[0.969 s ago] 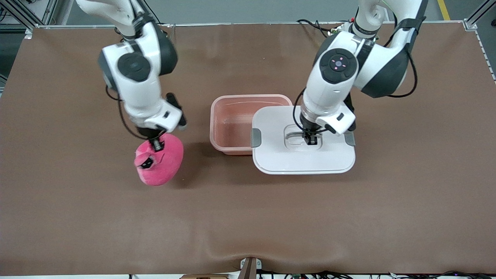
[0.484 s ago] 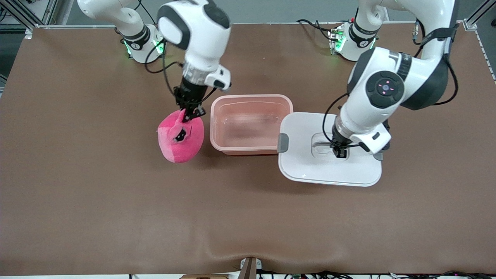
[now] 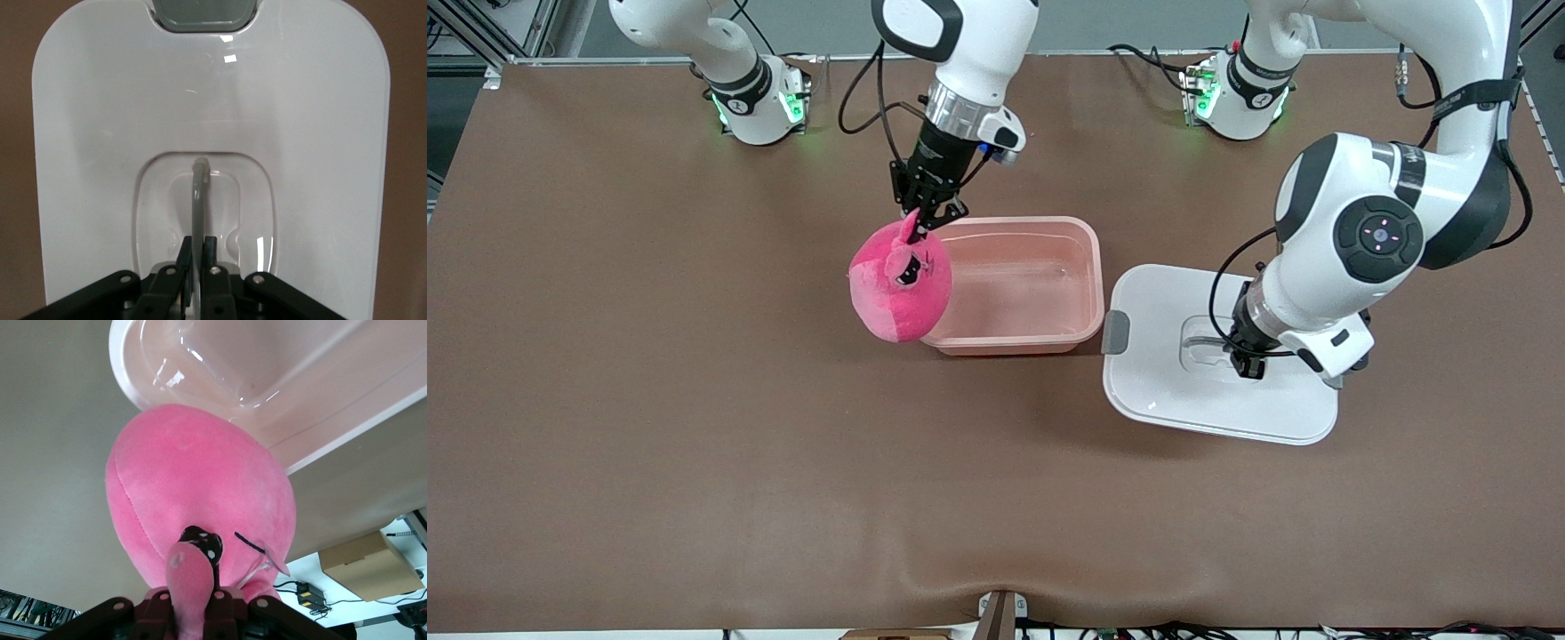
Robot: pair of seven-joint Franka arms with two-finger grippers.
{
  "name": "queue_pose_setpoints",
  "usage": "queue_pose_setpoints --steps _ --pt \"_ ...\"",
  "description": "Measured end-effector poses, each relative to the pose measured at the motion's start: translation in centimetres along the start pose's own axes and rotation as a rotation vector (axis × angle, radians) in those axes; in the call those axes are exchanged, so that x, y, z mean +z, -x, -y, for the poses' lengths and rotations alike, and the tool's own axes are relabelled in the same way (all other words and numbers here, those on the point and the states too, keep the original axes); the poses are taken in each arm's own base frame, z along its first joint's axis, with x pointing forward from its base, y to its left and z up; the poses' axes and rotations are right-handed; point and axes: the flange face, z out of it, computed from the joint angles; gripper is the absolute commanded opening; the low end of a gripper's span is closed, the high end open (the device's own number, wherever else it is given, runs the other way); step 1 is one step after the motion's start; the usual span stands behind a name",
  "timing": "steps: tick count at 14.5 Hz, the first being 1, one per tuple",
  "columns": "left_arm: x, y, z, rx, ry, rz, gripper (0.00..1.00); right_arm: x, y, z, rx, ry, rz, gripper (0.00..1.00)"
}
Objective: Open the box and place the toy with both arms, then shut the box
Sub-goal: 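Lower the pink toy into the open box with the right gripper, then open the right gripper and withdraw it from the box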
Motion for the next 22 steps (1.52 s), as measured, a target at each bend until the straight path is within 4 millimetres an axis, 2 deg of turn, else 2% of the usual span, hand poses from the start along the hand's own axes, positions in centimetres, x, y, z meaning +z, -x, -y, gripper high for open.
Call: queue_pose_setpoints --steps 3,4,6,10,12,14,16,22 --pt "0.6 -1.3 -0.3 0.016 -0.007 0.000 0.00 0.7 -1.3 -1.0 -0.003 -0.017 -0.027 0.03" --pt "0.8 -1.8 -0.5 0.022 -0.009 0.001 0.00 0.6 -1.8 -1.3 -0.004 -0.017 -0.034 0.31" --pt "1.0 -2.8 -0.6 0.029 -0.011 0.002 0.00 0.0 -3.0 -1.7 -0.001 -0.006 -0.041 1.00" --pt "1.1 -3.8 -0.8 0.023 -0.007 0.003 0.00 -2.0 -5.6 -2.4 0.054 0.009 -0.080 1.00" --pt "1.2 -3.8 -0.9 0.025 -0.004 0.004 0.00 -2.8 -5.5 -3.0 0.077 0.009 -0.090 1.00" --pt "1.2 -3.6 -0.9 0.027 -0.004 0.004 0.00 -3.1 -4.8 -3.4 0.098 0.005 -0.102 1.00" --pt "1.2 -3.6 -0.9 0.028 -0.005 0.005 0.00 -2.6 -3.7 -3.4 0.133 -0.027 -0.097 1.00" --pt "1.7 -3.5 -1.0 0.030 -0.011 0.005 0.00 2.1 2.0 -3.5 0.310 -0.144 -0.123 1.00"
